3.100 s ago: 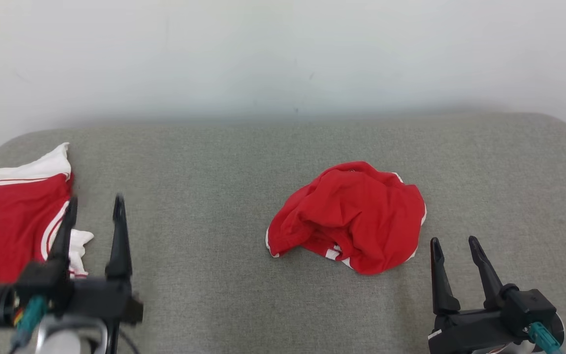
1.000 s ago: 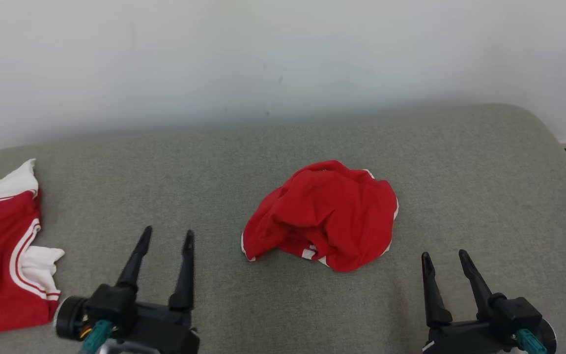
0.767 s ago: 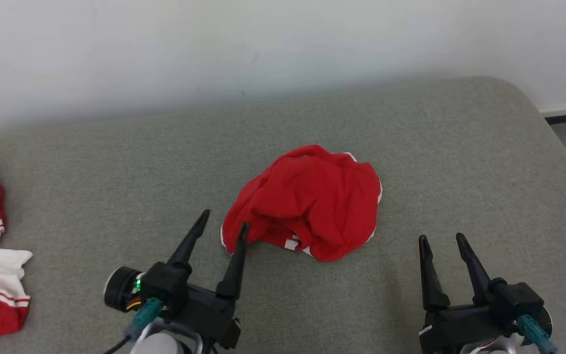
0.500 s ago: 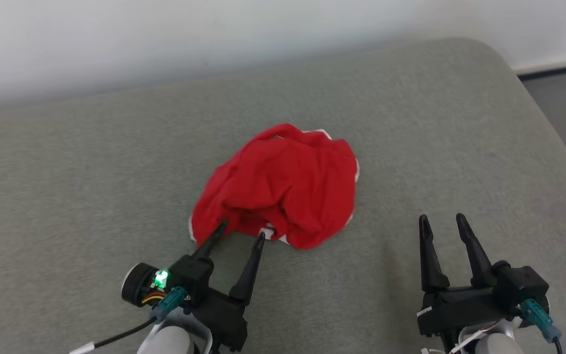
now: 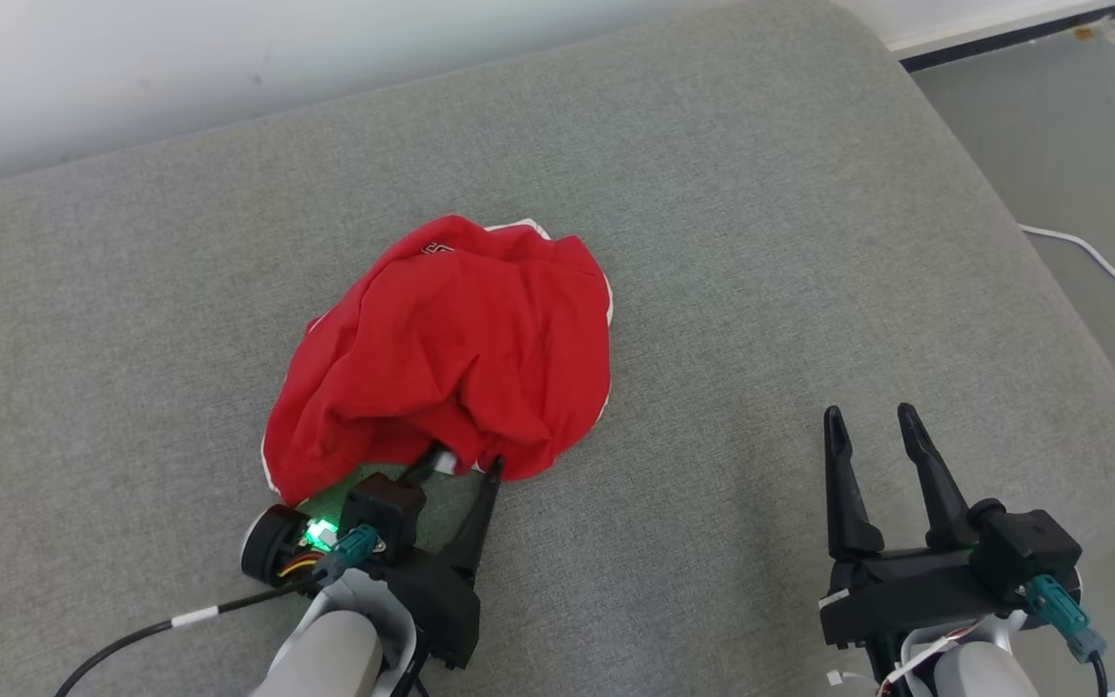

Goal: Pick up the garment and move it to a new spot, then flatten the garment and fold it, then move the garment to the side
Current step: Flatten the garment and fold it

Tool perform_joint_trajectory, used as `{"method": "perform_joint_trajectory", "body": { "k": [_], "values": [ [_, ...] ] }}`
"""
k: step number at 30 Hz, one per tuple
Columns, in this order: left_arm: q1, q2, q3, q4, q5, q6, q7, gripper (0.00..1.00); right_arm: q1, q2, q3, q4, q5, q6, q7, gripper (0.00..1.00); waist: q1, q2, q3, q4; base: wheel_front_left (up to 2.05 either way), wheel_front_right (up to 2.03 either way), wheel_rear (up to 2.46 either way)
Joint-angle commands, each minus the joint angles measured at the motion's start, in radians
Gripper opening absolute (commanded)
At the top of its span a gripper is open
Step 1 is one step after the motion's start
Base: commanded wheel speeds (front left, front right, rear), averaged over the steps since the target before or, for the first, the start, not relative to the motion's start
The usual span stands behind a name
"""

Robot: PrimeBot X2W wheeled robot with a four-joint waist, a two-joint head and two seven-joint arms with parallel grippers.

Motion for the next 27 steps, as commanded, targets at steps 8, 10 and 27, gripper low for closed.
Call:
{"method": "perform_joint_trajectory", "body": {
  "k": [8, 10, 27],
  "values": [
    [0.003, -0.027, -0.011, -0.039, -0.029, 0.002, -0.003, 0.00, 0.045, 0.003, -0.038, 0.002, -0.031, -0.002, -0.001, 1.00, -0.0002, -0.0002, -0.064, 0.065, 0.00, 0.00, 0.00],
    [0.029, -0.032, -0.012, -0.083, -0.039, 0.002, -0.003, 0.00, 0.060, 0.003, -0.041, 0.006, -0.035, -0.002, -0.001, 1.00, -0.0002, -0.0002, -0.091, 0.100, 0.00, 0.00, 0.00],
    [0.364, 0.118, -0.006, -0.346, -0.087, 0.044, 0.019, 0.00, 0.119, 0.003, -0.023, 0.021, -0.031, -0.002, -0.001, 1.00, -0.0002, -0.0002, -0.216, 0.352, 0.00, 0.00, 0.00]
  ]
}}
